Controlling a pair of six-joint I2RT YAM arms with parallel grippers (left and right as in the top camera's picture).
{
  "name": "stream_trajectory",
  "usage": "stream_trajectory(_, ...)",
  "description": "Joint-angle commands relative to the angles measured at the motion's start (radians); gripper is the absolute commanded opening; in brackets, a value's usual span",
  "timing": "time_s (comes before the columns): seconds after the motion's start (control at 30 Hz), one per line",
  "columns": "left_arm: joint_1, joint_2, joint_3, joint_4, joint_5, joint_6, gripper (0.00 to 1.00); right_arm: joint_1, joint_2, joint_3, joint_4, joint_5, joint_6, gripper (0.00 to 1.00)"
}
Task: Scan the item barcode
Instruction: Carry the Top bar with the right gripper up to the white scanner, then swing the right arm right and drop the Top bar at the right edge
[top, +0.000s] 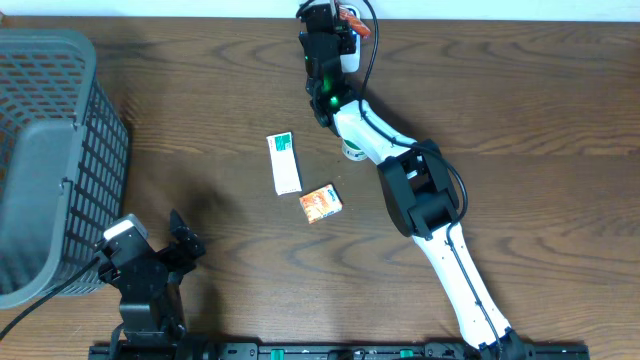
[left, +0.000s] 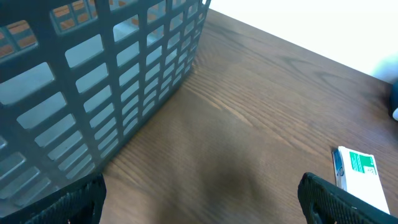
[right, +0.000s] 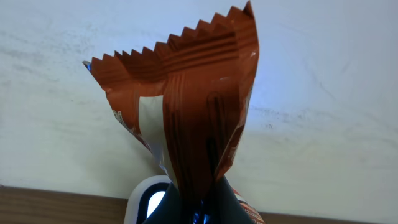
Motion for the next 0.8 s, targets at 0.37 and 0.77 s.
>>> stream_trajectory(0.37,0.005,-0.002,-0.002,0.001,-0.003,-0.005,0.99,0.153,-0.120,0.164,-0.140,0.171,-0.140,0.01)
stream_trajectory(0.77,0.005,-0.002,-0.002,0.000,-0.003,-0.005,0.98,0.089,-0.482,0.164,-1.014,0.243,0.092,0.01)
